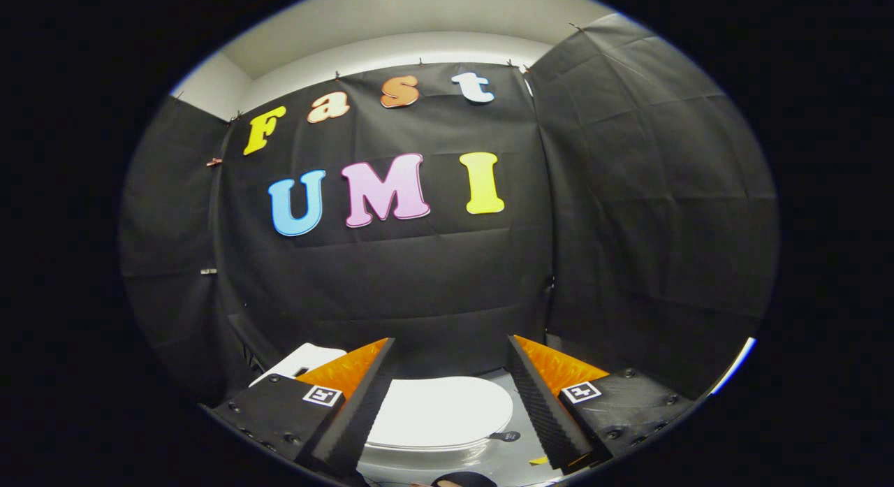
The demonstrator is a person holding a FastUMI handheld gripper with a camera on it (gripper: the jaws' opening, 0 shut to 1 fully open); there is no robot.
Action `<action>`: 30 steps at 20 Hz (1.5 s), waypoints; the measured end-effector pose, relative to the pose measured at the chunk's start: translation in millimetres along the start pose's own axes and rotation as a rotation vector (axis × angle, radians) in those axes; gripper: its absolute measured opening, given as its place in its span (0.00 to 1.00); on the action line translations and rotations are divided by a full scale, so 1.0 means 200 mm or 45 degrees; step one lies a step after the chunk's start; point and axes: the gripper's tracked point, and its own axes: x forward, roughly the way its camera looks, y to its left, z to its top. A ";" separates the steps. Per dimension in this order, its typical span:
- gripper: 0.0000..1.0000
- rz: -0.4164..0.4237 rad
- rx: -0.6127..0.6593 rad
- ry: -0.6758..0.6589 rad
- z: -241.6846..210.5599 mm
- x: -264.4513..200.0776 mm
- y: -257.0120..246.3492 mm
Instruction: Open the toilet lid.
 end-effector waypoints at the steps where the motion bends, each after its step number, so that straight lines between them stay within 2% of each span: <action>1: 0.98 -0.009 0.032 0.015 -0.04 0.03 -0.03; 6: 0.98 -0.052 0.181 0.098 -0.23 0.22 -0.19; 11: 0.98 -0.179 0.318 0.194 -0.49 0.39 -0.43; 20: 0.99 -0.303 0.665 0.375 -1.01 0.57 -0.80; 25: 0.99 -0.329 0.936 0.540 -1.41 0.57 -0.92; 30: 0.99 -0.334 1.050 0.648 -1.72 0.62 -0.96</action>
